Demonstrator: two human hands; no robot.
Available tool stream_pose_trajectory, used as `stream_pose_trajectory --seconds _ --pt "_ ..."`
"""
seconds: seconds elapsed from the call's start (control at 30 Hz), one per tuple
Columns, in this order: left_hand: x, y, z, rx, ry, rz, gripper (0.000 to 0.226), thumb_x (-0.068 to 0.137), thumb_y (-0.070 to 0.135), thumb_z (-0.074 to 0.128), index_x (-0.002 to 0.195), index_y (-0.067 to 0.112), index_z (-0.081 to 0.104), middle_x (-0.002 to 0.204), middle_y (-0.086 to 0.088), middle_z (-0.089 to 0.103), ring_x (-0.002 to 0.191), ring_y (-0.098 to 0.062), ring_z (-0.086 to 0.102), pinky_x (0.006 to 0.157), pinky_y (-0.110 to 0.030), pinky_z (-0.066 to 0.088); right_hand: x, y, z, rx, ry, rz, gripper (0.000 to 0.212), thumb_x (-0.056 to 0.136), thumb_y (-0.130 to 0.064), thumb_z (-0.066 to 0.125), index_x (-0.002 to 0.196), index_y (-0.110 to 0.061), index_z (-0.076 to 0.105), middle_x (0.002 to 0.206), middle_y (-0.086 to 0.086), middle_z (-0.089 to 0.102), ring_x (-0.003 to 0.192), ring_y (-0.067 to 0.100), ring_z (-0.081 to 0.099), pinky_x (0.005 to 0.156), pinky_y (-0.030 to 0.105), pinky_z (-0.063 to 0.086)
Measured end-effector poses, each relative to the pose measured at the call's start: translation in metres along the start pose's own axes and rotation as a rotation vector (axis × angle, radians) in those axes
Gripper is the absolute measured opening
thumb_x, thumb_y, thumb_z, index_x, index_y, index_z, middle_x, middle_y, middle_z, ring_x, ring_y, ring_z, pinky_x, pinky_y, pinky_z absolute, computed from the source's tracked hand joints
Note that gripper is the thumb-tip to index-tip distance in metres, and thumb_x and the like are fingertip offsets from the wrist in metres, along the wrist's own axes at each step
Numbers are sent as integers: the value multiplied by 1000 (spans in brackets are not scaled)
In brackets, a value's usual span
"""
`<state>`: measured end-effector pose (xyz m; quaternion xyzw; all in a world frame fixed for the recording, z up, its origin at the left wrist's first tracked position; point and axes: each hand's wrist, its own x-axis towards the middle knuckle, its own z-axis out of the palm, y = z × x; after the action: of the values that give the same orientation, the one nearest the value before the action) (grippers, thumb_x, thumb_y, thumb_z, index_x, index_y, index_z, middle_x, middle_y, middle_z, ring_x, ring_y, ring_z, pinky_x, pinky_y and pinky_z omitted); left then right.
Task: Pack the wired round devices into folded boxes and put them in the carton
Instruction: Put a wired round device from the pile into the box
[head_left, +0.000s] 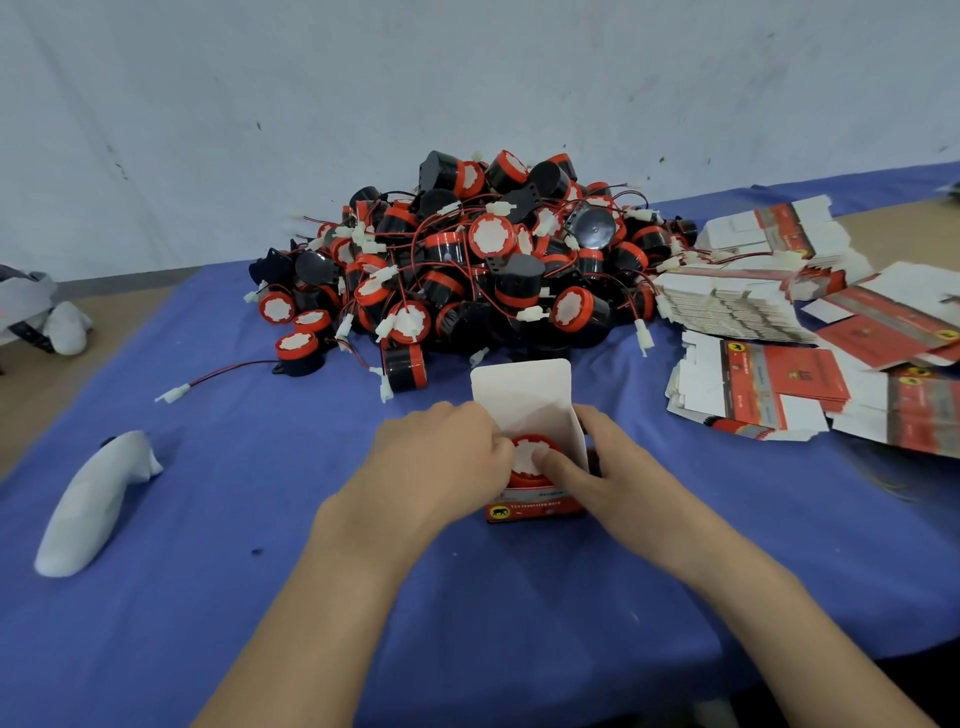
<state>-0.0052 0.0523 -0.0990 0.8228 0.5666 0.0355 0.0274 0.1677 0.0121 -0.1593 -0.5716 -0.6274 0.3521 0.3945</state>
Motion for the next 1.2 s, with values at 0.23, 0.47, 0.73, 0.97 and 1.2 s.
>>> stream_pose_trajectory --seconds 0.23,0.47,0.73,0.97,1.2 --pt "-9 10 7 114 87 -95 28 96 25 38 68 19 40 70 3 45 56 -16 39 51 -29 22 -2 -3 2 -85 15 -22 25 99 -49 54 124 -46 52 120 -19 59 112 7 59 100 39 50" --pt "-4 21 1 201 12 -141 31 97 27 42 70 21 29 72 2 40 59 -13 36 51 -30 17 -5 -6 6 -261 37 -77 26 104 -43 44 129 -38 50 109 -10 55 105 17 54 102 44 42" --pt "-1 4 -3 -307 -197 -124 36 98 24 37 63 16 37 64 -2 42 58 -20 37 57 -31 32 -5 -7 6 -304 31 -85 33 105 -44 41 136 -36 45 118 -8 58 112 19 55 102 44 42" --pt "-27 10 15 177 164 -79 29 100 28 35 71 22 37 71 6 39 56 -11 37 49 -29 21 -6 -9 9 -371 31 -84 33 105 -46 39 134 -33 45 113 -9 58 107 17 55 100 41 42" --pt "-34 -10 21 -465 337 13 22 96 43 32 111 46 48 95 24 63 77 -5 63 67 -31 52 -6 -6 5 -218 -2 -108 34 100 -61 36 131 -50 45 115 -15 63 112 11 58 104 41 44"
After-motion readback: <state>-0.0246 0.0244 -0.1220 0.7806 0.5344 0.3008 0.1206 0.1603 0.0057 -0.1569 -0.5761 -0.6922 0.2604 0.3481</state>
